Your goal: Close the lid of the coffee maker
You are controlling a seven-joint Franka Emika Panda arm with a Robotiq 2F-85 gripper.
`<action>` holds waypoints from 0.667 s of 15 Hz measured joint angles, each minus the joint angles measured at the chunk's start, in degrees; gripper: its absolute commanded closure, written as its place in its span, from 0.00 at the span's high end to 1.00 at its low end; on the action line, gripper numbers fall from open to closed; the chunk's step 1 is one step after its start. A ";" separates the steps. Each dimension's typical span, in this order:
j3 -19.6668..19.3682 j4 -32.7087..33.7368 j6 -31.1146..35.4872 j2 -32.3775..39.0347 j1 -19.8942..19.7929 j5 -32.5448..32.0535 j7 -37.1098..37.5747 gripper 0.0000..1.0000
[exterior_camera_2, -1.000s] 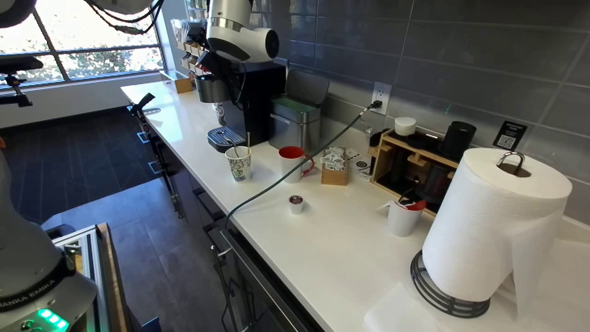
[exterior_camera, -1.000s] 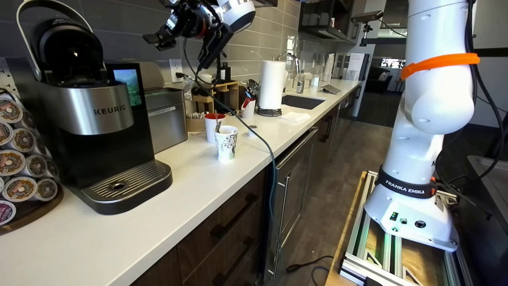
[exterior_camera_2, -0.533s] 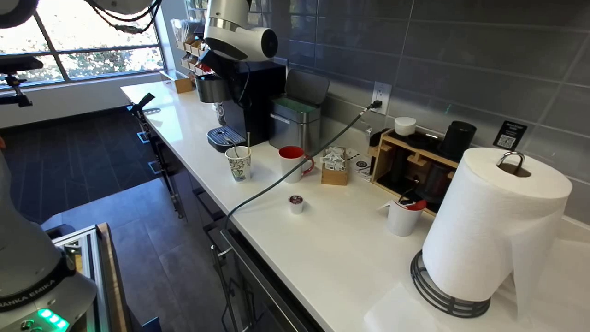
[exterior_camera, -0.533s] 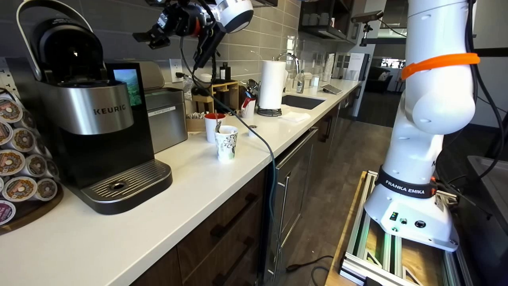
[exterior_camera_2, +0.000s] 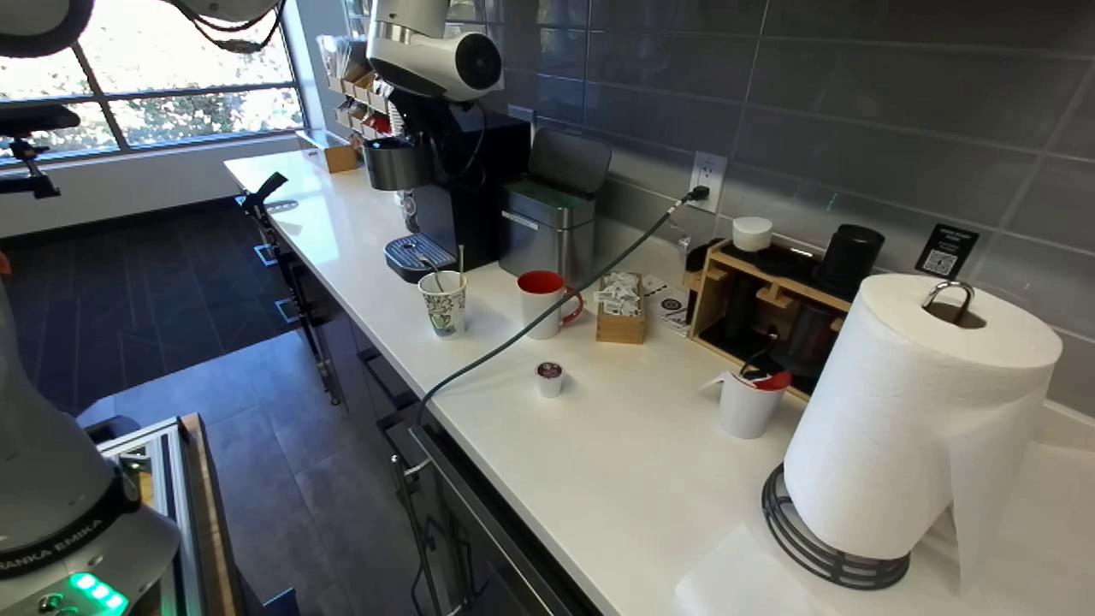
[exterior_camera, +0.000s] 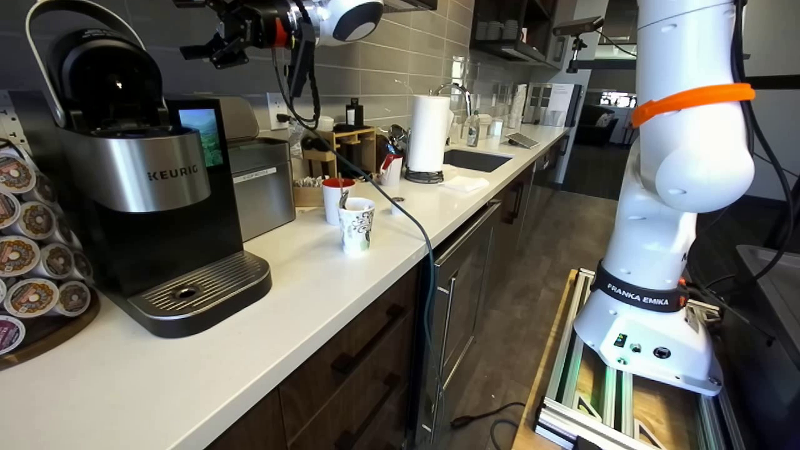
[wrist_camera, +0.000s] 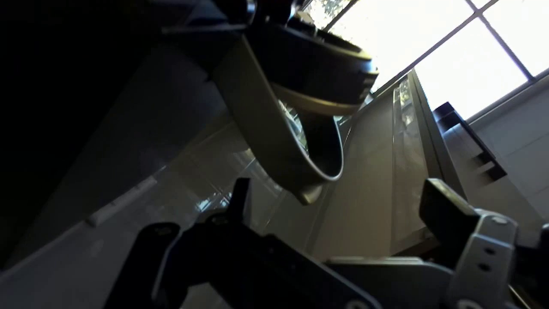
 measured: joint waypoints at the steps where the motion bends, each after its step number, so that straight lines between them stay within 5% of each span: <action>1: 0.32 1.35 1.48 0.76 0.21 1.26 -1.12 1.00; 10: 2.41 11.74 1.04 9.84 0.80 3.31 -10.57 1.00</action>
